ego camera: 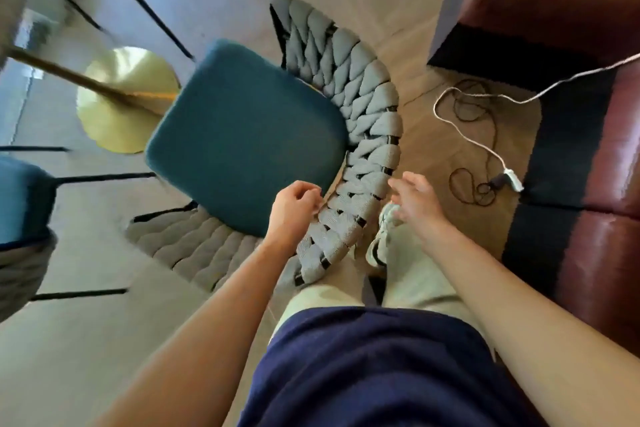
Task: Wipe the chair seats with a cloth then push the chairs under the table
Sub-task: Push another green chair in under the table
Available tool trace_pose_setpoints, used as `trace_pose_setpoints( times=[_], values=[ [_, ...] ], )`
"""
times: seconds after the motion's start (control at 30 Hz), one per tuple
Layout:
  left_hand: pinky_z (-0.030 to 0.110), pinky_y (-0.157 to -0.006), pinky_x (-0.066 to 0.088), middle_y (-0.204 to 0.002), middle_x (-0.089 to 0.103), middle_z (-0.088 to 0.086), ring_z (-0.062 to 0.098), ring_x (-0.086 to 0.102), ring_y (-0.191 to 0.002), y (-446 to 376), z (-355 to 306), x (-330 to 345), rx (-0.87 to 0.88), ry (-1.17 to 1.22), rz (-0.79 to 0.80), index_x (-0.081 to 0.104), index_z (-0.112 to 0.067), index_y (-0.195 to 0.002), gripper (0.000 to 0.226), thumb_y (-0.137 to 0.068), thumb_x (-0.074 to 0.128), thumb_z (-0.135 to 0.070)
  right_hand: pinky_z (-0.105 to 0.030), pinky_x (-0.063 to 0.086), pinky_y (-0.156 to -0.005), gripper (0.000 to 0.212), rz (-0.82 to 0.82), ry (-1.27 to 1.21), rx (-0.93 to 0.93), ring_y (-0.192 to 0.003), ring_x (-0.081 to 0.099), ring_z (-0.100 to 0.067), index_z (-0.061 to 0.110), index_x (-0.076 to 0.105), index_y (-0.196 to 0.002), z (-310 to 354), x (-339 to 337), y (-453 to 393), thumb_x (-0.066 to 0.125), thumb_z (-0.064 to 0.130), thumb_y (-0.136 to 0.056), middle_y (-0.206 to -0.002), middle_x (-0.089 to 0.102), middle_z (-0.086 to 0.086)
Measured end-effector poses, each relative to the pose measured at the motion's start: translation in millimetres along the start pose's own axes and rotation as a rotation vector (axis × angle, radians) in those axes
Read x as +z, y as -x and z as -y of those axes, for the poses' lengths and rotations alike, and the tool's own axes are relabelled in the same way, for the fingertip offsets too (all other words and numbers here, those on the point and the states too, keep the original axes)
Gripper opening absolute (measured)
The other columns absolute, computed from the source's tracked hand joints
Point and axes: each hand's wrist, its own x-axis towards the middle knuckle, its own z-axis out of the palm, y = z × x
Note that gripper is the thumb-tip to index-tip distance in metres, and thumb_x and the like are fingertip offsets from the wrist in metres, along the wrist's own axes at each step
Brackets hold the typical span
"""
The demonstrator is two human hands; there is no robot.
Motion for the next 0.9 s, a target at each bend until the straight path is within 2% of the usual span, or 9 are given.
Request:
trace_pose_setpoints(
  times=[0.07,0.2,0.27,0.37,0.57,0.67,0.77,0.83,0.9],
  values=[
    [0.033,-0.080,0.054,-0.090,0.072,0.000,0.017,0.067,-0.087,-2,6,-3,-0.071,0.105,-0.116,0.067,-0.022,-0.089,0.016,-0.090,0.052,-0.016,-0.029,0.045,-0.072,0.036,0.026,0.053,0.000,-0.080,0.052,-0.012,0.019,0.046,-0.124,13,4,-19,0.059,0.020,-0.090,-0.094,0.055,0.003],
    [0.033,-0.074,0.051,-0.087,0.072,0.003,0.017,0.065,-0.082,6,24,-4,-0.222,0.308,-0.320,0.067,-0.020,-0.087,0.014,-0.091,0.054,-0.020,-0.040,0.050,-0.078,0.063,0.114,0.234,0.009,-0.086,0.057,-0.020,0.019,0.047,-0.126,37,4,-50,0.062,0.035,-0.067,-0.108,0.061,-0.004],
    [0.034,-0.070,0.050,-0.085,0.071,0.004,0.017,0.063,-0.079,17,37,2,-0.299,0.408,-0.452,0.066,-0.019,-0.087,0.013,-0.091,0.054,-0.020,-0.042,0.051,-0.081,0.061,0.172,0.279,0.018,-0.086,0.058,-0.024,0.021,0.049,-0.115,45,-1,-70,0.061,0.037,-0.057,-0.110,0.063,-0.008],
    [0.037,-0.070,0.051,-0.080,0.066,0.005,0.019,0.061,-0.077,38,58,19,-0.404,0.575,-0.653,0.065,-0.018,-0.083,0.014,-0.091,0.053,-0.016,-0.051,0.050,-0.095,0.060,0.207,0.332,0.044,-0.101,0.061,-0.027,0.022,0.051,-0.115,55,-8,-89,0.065,0.037,-0.058,-0.111,0.064,-0.006],
    [0.048,-0.071,0.054,-0.080,0.068,0.008,0.032,0.064,-0.077,77,119,60,-0.724,0.887,-1.037,0.062,-0.021,-0.068,0.013,-0.072,0.059,-0.033,-0.049,0.054,-0.087,0.047,0.232,0.386,0.062,-0.092,0.064,-0.023,0.020,0.049,-0.118,69,-11,-108,0.069,0.029,-0.077,-0.113,0.065,-0.009],
    [0.039,-0.068,0.053,-0.090,0.067,0.007,0.023,0.063,-0.077,75,120,73,-0.777,1.147,-0.978,0.064,-0.019,-0.090,0.027,-0.080,0.067,-0.043,-0.041,0.056,-0.080,0.046,0.261,0.361,0.088,-0.086,0.065,-0.020,0.018,0.049,-0.123,72,-6,-116,0.071,0.025,-0.084,-0.110,0.065,-0.007],
    [0.047,-0.083,0.053,-0.107,0.066,0.007,0.027,0.063,-0.098,55,114,77,-0.697,1.426,-0.750,0.060,-0.018,-0.117,0.044,-0.086,0.064,-0.049,-0.037,0.058,-0.072,0.059,0.317,0.285,0.158,-0.092,0.068,-0.023,0.020,0.052,-0.127,76,4,-123,0.079,0.028,-0.075,-0.113,0.068,-0.005],
    [0.053,-0.094,0.049,-0.115,0.065,0.011,0.032,0.063,-0.105,41,109,72,-0.656,1.633,-0.715,0.058,-0.017,-0.122,0.047,-0.088,0.063,-0.049,-0.046,0.058,-0.073,0.079,0.332,0.243,0.216,-0.096,0.071,-0.028,0.025,0.055,-0.129,76,12,-135,0.088,0.032,-0.057,-0.117,0.070,-0.007],
    [0.057,-0.095,0.049,-0.117,0.068,0.015,0.035,0.066,-0.105,29,104,67,-0.644,1.794,-0.693,0.060,-0.016,-0.123,0.049,-0.086,0.065,-0.047,-0.059,0.052,-0.084,0.090,0.325,0.217,0.267,-0.098,0.071,-0.034,0.027,0.059,-0.126,73,17,-157,0.092,0.033,-0.042,-0.116,0.071,-0.008]
  ],
)
